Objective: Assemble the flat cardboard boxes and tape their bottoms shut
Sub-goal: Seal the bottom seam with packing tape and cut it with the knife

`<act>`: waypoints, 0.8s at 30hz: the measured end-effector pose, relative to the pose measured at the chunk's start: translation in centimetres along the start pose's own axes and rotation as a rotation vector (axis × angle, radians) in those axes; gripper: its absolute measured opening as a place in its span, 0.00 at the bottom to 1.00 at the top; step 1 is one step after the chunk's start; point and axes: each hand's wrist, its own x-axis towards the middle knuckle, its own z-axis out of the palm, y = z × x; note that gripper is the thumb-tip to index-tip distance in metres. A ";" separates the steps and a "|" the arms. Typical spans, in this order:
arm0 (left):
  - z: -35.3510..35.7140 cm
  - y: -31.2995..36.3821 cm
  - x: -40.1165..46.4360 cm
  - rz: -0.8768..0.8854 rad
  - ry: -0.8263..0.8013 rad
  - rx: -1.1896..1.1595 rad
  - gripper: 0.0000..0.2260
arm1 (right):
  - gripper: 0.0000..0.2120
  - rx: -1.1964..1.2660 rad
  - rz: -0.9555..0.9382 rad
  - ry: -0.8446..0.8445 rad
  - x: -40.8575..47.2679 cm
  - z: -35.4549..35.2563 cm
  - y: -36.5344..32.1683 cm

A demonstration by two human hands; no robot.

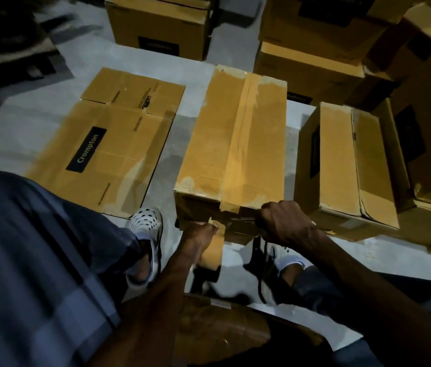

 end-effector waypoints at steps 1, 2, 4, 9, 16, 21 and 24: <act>-0.1 -0.1 0.1 0.005 0.011 0.010 0.12 | 0.14 0.051 -0.018 0.035 0.0 -0.1 0.0; -0.2 -0.2 0.3 0.018 0.016 0.007 0.12 | 0.15 0.110 -0.033 0.078 0.0 -0.2 0.0; -0.7 -0.4 0.4 0.060 0.024 0.001 0.13 | 0.18 0.235 -0.032 0.157 0.3 -0.5 -0.4; -3.9 1.5 0.1 0.195 -0.097 0.128 0.18 | 0.26 0.375 0.207 0.143 3.4 -0.4 -1.6; -9.1 7.9 -1.5 0.615 -0.259 0.585 0.12 | 0.29 0.307 0.297 0.174 5.3 2.2 -2.6; -9.1 9.9 -4.2 0.790 -0.372 0.516 0.05 | 0.22 0.858 0.479 0.161 4.5 0.7 -2.4; -8.3 9.8 -6.2 0.816 -0.433 0.469 0.07 | 0.25 1.527 0.578 0.336 2.4 -2.7 -3.8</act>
